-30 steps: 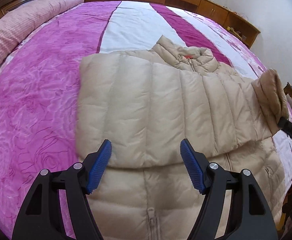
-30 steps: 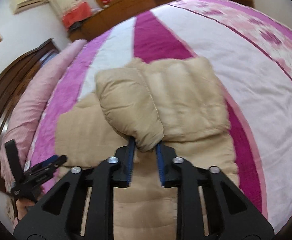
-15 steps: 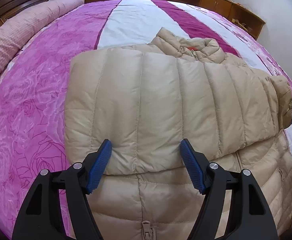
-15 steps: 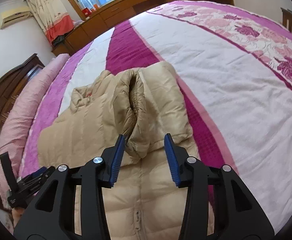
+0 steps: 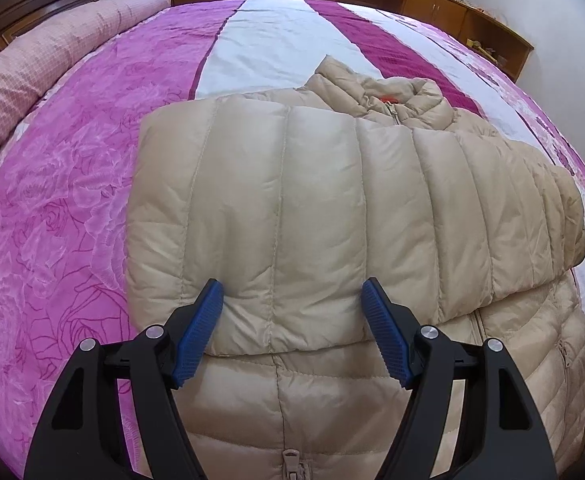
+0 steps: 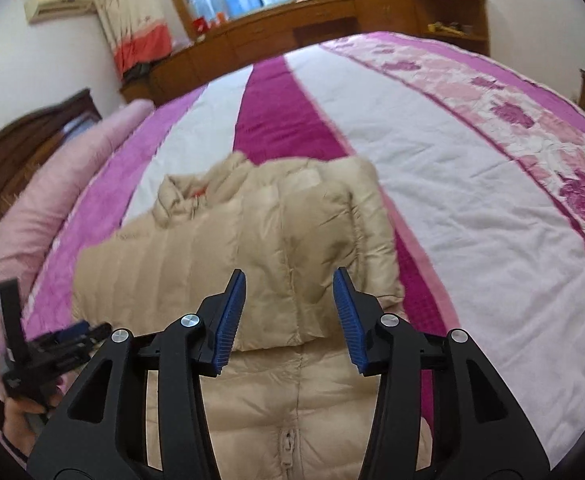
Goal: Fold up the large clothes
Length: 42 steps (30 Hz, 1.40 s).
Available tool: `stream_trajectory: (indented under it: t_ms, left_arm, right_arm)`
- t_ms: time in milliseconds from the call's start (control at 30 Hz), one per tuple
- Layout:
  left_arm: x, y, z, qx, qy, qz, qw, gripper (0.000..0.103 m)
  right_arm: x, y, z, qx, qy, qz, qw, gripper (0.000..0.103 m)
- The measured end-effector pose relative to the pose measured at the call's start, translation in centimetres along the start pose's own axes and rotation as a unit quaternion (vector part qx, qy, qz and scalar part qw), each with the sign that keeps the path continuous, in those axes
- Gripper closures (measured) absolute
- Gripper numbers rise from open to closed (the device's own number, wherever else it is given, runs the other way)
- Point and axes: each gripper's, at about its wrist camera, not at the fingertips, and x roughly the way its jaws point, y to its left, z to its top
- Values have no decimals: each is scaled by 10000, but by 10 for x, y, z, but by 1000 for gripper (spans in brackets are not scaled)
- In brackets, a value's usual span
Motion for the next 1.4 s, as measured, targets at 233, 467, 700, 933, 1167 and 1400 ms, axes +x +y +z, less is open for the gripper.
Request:
stream_trajectory:
  t_ms: [233,467,700,933,1167,1400]
  left_arm:
    - [4,0,2,25,33,-2,10000,32]
    - [-14,2,3,64,-29,-34,10000,32]
    - [-53,11,-15,230,20,68,9997,32]
    - [-84,32,-56,-54,238,10,9997,32]
    - [-100,38,-94,4,446,49,9990,32]
    - [-109,42,-127,71,621,79,9980,32]
  right_arm:
    - [51,-17,-8,-21,461,-338,9984,57]
    - [40,-19,-8,-38,457,-242,9987,49]
    - [-9,-14,-20,-411,459,-154,9980,39]
    - [-46,-18,-55,-645,720,-146,9952,38]
    - [-73,-27,-91,-696,875,-229,9935,34]
    - [-84,-40,-126,-827,1116,-473,9892,33]
